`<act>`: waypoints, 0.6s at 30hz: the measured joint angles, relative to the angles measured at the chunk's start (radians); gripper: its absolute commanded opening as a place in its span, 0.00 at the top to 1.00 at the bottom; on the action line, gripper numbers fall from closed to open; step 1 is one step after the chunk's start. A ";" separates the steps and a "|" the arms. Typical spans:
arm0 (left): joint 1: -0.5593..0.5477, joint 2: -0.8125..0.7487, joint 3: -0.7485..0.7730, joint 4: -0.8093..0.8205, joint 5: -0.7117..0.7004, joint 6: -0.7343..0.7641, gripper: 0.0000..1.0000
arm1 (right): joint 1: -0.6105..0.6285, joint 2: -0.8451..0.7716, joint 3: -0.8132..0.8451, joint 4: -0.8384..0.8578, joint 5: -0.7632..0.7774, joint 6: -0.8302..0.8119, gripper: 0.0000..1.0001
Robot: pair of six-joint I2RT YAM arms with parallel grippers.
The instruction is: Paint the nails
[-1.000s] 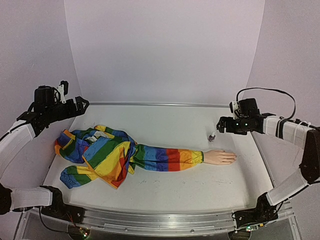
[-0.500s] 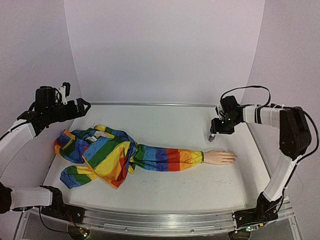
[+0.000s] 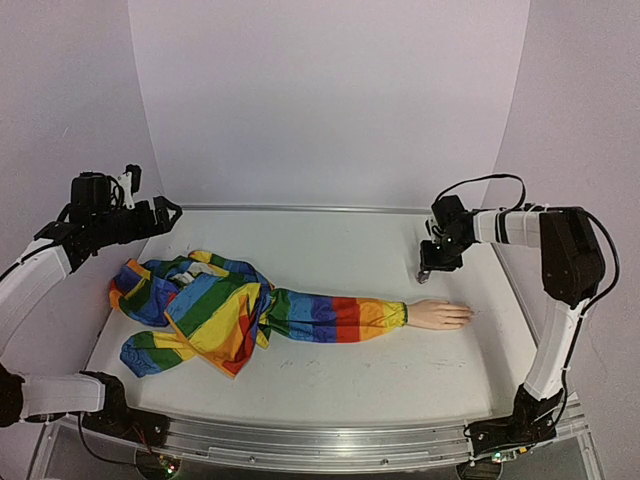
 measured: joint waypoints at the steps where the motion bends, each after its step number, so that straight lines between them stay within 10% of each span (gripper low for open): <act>1: 0.000 0.000 0.000 0.000 0.003 0.000 0.00 | 0.000 0.005 0.000 0.000 0.000 0.000 0.69; 18: 0.000 0.033 0.009 0.000 0.061 -0.010 0.00 | 0.008 0.008 0.006 0.000 0.005 0.003 0.99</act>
